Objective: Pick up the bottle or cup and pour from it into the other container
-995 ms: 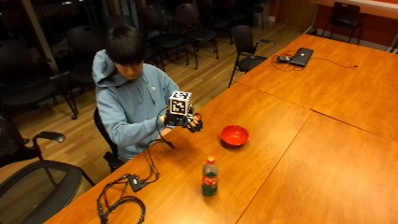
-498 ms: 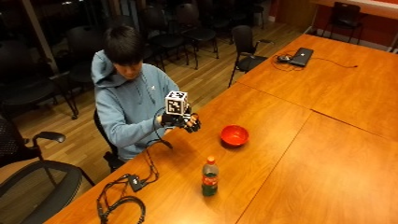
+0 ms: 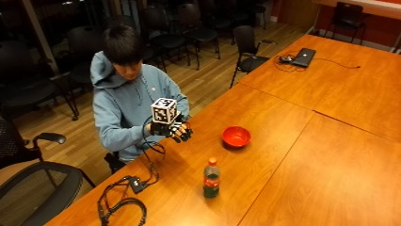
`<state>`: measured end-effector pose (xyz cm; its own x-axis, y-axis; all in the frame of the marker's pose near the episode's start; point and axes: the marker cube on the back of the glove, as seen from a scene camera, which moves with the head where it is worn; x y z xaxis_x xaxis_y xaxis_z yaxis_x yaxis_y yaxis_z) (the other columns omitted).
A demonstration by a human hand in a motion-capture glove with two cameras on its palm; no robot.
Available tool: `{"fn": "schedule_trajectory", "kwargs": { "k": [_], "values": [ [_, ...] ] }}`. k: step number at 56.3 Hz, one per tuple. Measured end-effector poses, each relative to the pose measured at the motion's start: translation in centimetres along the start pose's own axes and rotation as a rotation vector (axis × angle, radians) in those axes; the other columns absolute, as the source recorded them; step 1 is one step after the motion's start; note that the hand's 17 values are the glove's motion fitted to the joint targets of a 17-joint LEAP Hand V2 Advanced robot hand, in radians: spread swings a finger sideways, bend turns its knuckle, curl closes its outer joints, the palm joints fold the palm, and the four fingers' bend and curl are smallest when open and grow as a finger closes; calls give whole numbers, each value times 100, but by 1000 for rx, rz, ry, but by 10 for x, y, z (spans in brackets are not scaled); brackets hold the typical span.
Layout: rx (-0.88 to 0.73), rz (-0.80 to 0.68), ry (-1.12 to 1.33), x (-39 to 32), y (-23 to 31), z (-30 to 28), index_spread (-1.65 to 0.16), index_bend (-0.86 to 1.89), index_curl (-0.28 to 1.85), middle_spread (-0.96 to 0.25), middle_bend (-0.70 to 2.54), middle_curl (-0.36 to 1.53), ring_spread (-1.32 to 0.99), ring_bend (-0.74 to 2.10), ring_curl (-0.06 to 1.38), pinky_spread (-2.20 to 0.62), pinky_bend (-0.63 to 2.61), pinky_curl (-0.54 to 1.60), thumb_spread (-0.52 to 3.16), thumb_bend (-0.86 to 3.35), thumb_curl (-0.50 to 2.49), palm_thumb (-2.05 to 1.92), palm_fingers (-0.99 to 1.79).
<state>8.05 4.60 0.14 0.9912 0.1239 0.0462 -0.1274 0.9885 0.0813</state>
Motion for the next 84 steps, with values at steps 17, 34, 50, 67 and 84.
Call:
{"fn": "schedule_trajectory", "kwargs": {
  "k": [17,34,50,67,84],
  "values": [
    [50,89,12,40,14,-1,-27,13,29,4,18,32,2,34,34,13,53,30,107,-2,50,89,52],
    [159,140,-9,72,19,1,-29,14,29,4,19,34,5,31,34,20,49,29,103,-3,51,84,39],
    [247,160,-99,105,13,11,-28,12,26,4,17,32,8,34,33,23,54,30,99,-4,48,73,25],
    [316,110,-367,149,1,28,-30,10,20,7,19,31,11,42,34,25,64,31,95,-4,45,67,10],
    [398,150,-505,191,-36,53,-29,11,18,9,20,32,12,46,33,25,69,31,93,-3,43,65,5]
  ]
}}
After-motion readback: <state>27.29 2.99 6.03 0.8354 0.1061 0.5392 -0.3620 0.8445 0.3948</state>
